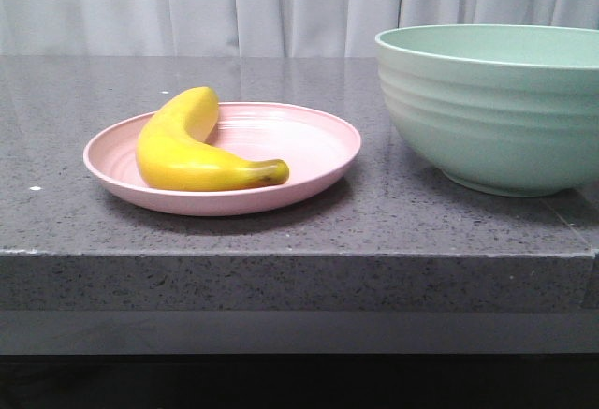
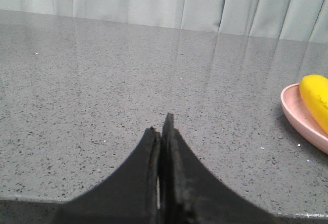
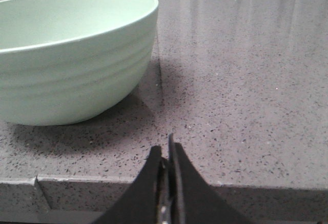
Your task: Transfer banana from pink plate to green bowl
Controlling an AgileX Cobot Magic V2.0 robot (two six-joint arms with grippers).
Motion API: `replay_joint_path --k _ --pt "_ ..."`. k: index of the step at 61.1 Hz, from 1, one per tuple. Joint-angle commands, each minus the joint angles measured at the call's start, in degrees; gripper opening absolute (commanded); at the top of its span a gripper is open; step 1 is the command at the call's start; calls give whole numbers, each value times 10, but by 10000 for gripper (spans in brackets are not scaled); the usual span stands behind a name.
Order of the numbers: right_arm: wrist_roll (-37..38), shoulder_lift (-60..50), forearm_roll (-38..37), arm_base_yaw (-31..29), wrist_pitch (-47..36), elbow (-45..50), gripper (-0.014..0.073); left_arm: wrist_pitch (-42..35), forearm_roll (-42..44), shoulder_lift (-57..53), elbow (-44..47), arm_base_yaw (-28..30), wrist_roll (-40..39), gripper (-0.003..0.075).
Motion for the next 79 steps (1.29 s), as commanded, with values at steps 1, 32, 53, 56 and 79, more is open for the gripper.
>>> replay_joint_path --k 1,32,53,56,79 --pt "0 -13 0 -4 -48 0 -58 -47 -4 -11 1 1 -4 -20" --pt "0 -13 1 -4 -69 -7 -58 -86 -9 -11 -4 1 -4 -20" --pt "0 85 1 -4 13 -207 -58 -25 11 148 -193 1 -4 -20" --pt "0 119 1 -4 18 -238 -58 -25 11 194 -218 1 -4 -20" --pt "0 254 2 -4 38 -307 48 -50 11 290 -274 1 -4 106"
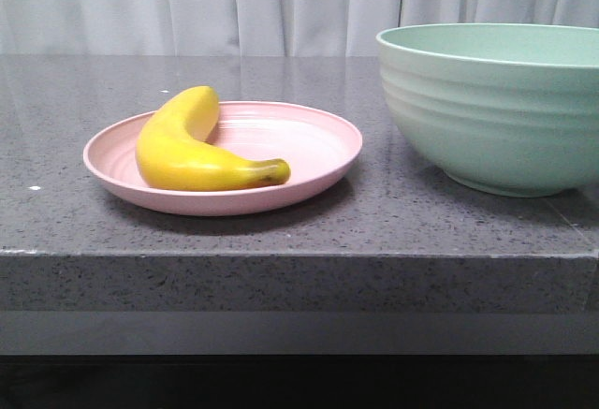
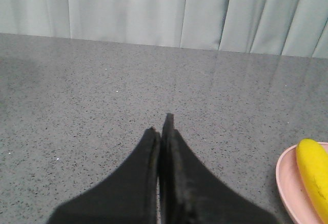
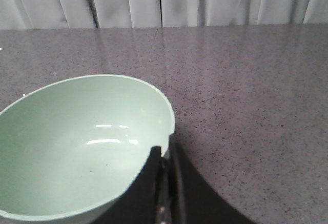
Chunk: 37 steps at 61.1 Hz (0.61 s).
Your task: Transfer banana from pink plate to green bowl
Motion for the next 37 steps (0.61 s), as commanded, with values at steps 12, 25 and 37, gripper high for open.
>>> replay_joint_path --k 12,25,37 --pt "0 9 2 -4 -42 -22 517 -58 1 5 -22 1 -4 625" --pt "0 9 2 -4 -44 -22 603 -14 -30 21 -36 -4 -3 671" --pt "0 9 3 -4 -45 -22 601 113 -30 120 -140 -85 26 671"
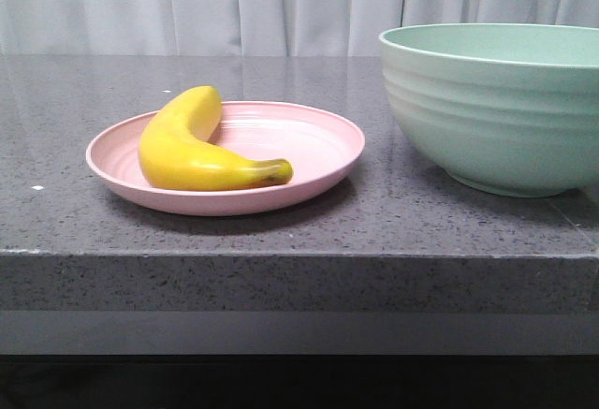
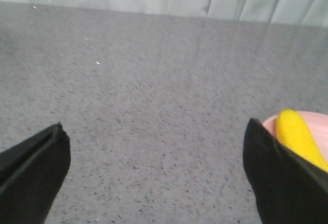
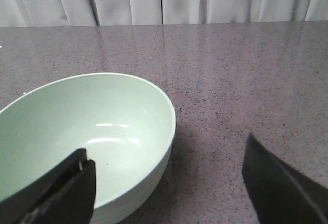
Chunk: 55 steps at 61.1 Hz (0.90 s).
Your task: Transfer banana from pink plate to green bowl
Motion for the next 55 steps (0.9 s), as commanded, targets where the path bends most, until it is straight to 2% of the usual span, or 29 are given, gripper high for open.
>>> replay_joint_path --k 1,13,26,42,55 --pt "0 7 3 -4 -45 -22 601 10 -8 52 -70 -45 6 671" --pt "0 7 3 -4 -45 -22 601 123 -25 201 -190 -149 0 671" --pt "0 7 3 -4 -43 -22 601 202 -52 344 -292 -197 -38 671" --pt "0 7 3 -4 -42 -22 601 223 -78 463 -363 -228 -38 671" --pt "0 7 3 -4 -41 -22 601 222 -88 516 -377 -233 -38 671"
